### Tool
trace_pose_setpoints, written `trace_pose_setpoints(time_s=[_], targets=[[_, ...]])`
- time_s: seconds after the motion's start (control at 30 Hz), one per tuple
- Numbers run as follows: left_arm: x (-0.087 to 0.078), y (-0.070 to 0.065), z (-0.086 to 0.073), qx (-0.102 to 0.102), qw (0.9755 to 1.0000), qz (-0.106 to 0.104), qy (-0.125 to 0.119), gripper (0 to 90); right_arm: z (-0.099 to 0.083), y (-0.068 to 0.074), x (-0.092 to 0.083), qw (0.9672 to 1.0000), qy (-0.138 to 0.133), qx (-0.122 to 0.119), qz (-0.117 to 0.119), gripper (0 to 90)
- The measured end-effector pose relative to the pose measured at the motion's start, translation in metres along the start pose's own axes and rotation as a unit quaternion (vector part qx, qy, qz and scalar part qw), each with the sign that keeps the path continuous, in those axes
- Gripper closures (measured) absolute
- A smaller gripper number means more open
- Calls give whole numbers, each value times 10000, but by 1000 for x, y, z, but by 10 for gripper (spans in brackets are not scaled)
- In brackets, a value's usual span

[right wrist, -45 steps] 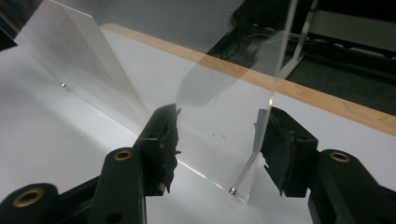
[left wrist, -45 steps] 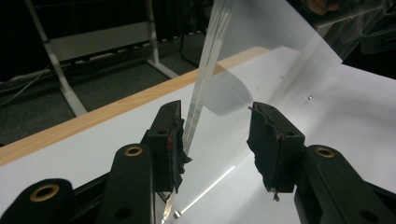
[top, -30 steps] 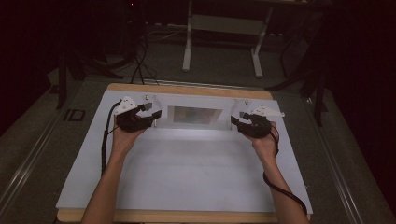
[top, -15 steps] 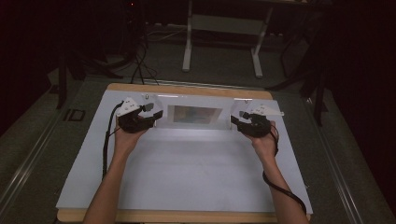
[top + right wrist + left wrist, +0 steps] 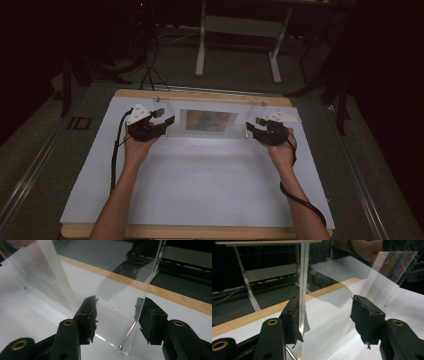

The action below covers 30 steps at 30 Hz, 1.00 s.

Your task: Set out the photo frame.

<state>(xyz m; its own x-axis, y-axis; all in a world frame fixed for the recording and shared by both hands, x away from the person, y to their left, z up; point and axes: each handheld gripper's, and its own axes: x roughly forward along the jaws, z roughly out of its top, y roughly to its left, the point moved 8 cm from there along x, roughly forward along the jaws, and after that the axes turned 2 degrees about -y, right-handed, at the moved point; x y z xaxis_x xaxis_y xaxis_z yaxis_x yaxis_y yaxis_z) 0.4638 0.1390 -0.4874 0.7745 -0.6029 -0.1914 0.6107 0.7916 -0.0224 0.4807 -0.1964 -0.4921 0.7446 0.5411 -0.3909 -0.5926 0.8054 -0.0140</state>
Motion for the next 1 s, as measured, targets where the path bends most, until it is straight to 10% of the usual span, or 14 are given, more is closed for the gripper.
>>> trace_pose_setpoints(time_s=[0.5,1.0], targets=[[6,2,6,-103,9994,296,139,446,6,-5,11,9996,46,-79,-259,497],[-14,-17,10,-497,9977,258,369,448,3,8,-15,9996,161,194,-108,487]])
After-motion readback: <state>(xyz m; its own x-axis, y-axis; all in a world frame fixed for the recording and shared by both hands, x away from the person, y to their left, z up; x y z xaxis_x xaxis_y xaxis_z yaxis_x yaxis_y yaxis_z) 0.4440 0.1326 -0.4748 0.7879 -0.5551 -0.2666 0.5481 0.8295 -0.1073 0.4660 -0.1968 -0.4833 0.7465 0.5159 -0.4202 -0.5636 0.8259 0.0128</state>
